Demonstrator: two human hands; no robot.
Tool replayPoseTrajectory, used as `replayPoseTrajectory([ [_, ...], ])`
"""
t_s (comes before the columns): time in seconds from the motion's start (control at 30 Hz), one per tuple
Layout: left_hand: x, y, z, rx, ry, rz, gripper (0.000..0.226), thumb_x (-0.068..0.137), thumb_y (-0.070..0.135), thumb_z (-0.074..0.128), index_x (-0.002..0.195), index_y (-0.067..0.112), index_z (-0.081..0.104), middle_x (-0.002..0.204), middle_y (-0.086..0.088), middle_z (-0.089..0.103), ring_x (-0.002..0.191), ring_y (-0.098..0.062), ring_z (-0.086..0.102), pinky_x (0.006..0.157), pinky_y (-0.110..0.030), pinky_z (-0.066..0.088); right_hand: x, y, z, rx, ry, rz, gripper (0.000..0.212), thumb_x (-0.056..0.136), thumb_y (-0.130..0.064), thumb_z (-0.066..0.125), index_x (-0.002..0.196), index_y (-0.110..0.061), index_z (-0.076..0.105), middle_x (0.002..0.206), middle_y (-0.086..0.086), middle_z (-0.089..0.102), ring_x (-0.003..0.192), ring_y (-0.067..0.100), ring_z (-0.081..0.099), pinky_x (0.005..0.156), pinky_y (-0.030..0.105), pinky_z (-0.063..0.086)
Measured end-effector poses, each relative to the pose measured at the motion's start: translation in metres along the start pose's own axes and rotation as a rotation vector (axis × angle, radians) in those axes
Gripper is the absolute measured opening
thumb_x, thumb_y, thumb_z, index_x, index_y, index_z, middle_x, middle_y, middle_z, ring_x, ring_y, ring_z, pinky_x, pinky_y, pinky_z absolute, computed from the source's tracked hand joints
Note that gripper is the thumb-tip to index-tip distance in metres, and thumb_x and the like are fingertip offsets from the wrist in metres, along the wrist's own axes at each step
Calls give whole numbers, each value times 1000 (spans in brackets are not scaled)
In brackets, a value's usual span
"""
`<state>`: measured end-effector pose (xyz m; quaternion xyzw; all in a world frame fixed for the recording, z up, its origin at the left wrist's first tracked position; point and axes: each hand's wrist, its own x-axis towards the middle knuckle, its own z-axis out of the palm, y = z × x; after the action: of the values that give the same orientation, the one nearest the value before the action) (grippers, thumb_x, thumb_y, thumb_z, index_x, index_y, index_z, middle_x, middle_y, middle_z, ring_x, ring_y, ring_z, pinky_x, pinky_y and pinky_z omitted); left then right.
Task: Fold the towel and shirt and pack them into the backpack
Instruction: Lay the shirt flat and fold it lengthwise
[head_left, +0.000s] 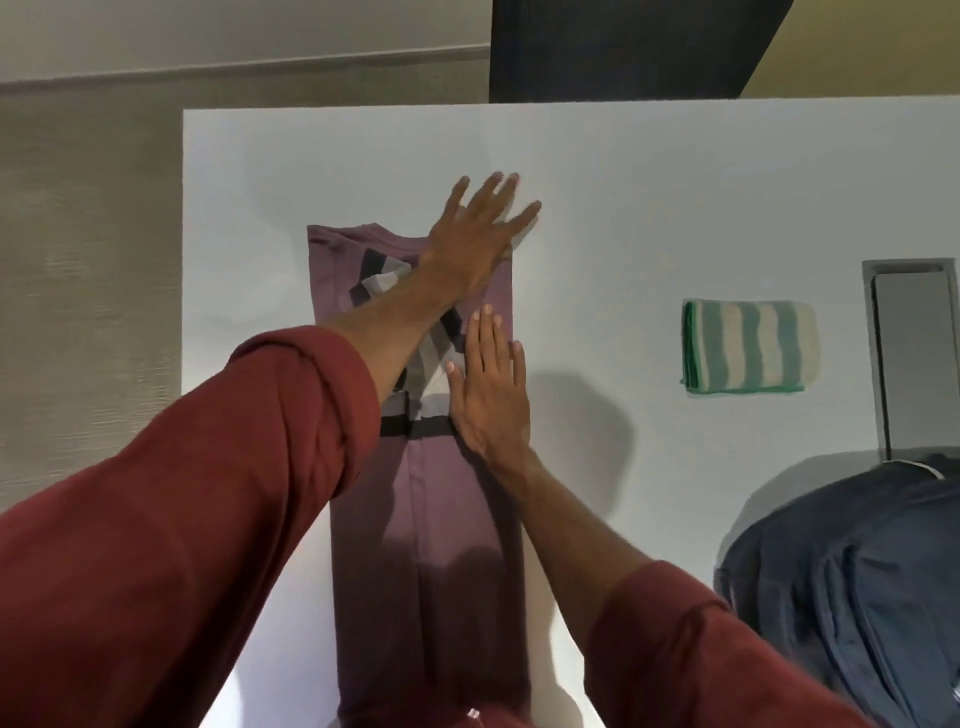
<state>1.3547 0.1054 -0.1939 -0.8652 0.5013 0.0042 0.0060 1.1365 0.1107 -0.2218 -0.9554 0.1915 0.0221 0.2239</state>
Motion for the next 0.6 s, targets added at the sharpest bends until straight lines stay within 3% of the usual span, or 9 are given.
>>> replayPoseTrajectory([
  [0.07,-3,-4,7,9,31,-137,78,110,55,45,172,30,6,178,-20,6,165,-40,9,130,-65,13,-2,2,4,-42,-24,13,69,115,-52,21,173,-19,4,180,2,-1,166,18,-5,135,44,-1],
  [0.13,-4,-4,9,-3,32,-157,72,111,61,26,172,31,5,178,-19,8,165,-40,12,130,-66,13,-1,2,5,-59,-25,18,71,114,-55,21,173,-20,3,180,2,-2,166,18,-7,135,46,-2],
  [0.23,-8,2,0,-139,75,-268,73,109,62,1,173,28,12,179,-15,11,165,-37,14,130,-64,12,-1,2,6,-97,-32,22,71,114,-55,21,173,-20,1,180,3,-5,166,19,-10,134,47,-5],
  [0.3,-18,-2,-11,-251,117,-329,71,111,60,9,171,24,22,177,-12,19,164,-35,21,131,-62,15,0,3,7,-115,-40,15,72,114,-55,21,173,-20,1,180,4,-5,166,20,-9,134,48,-5],
  [0.37,-40,-13,-17,-310,166,-363,57,115,45,32,165,19,38,170,-13,38,156,-35,38,127,-59,28,0,5,5,-129,-53,-8,72,114,-55,22,172,-18,2,180,5,-5,166,22,-8,134,50,-3],
  [0.47,-91,-33,-21,-297,253,-416,35,109,19,51,142,12,58,141,-14,62,123,-35,61,101,-49,49,1,5,0,-123,-114,-32,73,114,-55,17,172,-16,-3,180,7,-10,166,24,-10,134,53,2],
  [0.53,-129,-42,-19,-322,273,-464,26,109,23,51,132,13,58,130,-12,64,115,-32,61,98,-45,48,4,3,-5,-111,-175,-27,74,113,-57,13,171,-15,-8,179,7,-16,165,24,-14,133,56,1],
  [0.6,-158,-50,-14,-369,201,-520,33,110,40,48,134,18,55,133,-9,62,118,-31,60,104,-48,47,5,-5,-12,-116,-195,-14,75,113,-57,15,171,-13,-4,179,10,-11,166,27,-10,133,57,0],
])
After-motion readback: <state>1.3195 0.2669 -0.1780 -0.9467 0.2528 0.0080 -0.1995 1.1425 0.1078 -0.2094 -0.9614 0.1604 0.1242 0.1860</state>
